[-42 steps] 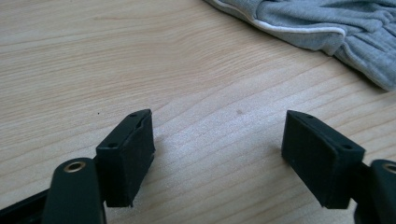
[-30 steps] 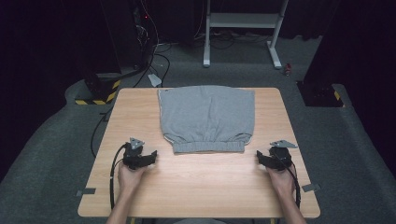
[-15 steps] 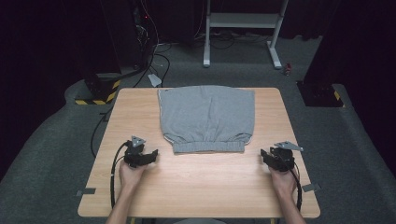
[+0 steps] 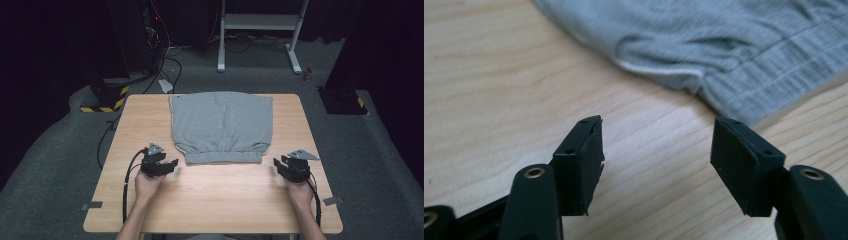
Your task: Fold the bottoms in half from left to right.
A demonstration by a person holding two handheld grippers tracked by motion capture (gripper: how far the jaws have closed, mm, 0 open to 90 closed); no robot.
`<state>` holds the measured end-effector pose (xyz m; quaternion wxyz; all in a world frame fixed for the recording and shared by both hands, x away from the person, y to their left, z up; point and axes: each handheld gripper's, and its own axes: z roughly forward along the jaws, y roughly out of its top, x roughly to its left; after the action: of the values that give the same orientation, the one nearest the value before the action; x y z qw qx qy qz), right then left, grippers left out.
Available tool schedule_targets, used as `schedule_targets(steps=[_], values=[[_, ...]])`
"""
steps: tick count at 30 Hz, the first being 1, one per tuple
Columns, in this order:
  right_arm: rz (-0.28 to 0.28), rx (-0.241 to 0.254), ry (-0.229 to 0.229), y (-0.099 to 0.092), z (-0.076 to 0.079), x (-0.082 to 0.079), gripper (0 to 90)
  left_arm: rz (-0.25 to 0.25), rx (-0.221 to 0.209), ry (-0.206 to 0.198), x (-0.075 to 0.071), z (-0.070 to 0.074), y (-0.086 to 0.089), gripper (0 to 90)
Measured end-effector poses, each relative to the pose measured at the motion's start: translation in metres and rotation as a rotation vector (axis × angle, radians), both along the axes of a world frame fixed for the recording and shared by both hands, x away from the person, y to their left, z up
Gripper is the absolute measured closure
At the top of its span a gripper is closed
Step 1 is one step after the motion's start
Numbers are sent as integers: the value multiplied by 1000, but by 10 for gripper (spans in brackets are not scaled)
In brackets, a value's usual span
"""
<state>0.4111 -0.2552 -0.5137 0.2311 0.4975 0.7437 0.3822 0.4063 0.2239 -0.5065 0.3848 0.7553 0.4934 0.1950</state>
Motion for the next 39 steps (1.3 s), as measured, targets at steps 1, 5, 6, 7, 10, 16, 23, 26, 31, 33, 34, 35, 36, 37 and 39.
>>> schedule_targets(steps=[1, 5, 6, 7, 10, 16, 23, 26, 31, 33, 34, 35, 36, 37, 39], values=[[0, 0, 0, 0, 0, 0, 606, 0, 0, 0, 0, 0, 0, 410], [3, 20, 60, 1, -2, 3, 610, -45, 4, -5, 3, 4, -10, 419], [8, 23, 67, 1, -3, 4, 611, -56, 20, -2, 4, 3, -15, 419], [11, 28, 64, 1, -2, 4, 612, -66, 32, 9, 6, 3, -19, 420], [21, 39, 46, 5, 3, 6, 615, -69, 5, 18, 11, 1, -28, 431], [51, 33, 57, 15, 4, 12, 608, -52, -22, 46, 17, -5, -32, 431], [80, 43, 47, 28, 11, 15, 611, -72, -24, 46, 23, 1, -46, 419], [81, 44, 49, 33, 11, 20, 623, -78, -31, 43, 27, 1, -53, 412], [101, 39, 53, 42, 11, 24, 660, -76, -16, 54, 33, 1, -61, 409], [104, 44, 45, 47, 12, 24, 667, -73, -9, 49, 35, 1, -64, 418], [108, 41, 42, 49, 12, 26, 668, -70, -1, 52, 36, 0, -65, 423], [109, 36, 39, 51, 11, 27, 669, -73, 11, 55, 38, 0, -66, 428], [108, 33, 40, 53, 11, 29, 670, -70, 11, 58, 39, 0, -68, 429], [105, 33, 43, 55, 10, 30, 672, -67, 6, 56, 40, 0, -69, 429], [106, 29, 48, 59, 8, 33, 677, -62, -6, 61, 41, -1, -69, 429]])
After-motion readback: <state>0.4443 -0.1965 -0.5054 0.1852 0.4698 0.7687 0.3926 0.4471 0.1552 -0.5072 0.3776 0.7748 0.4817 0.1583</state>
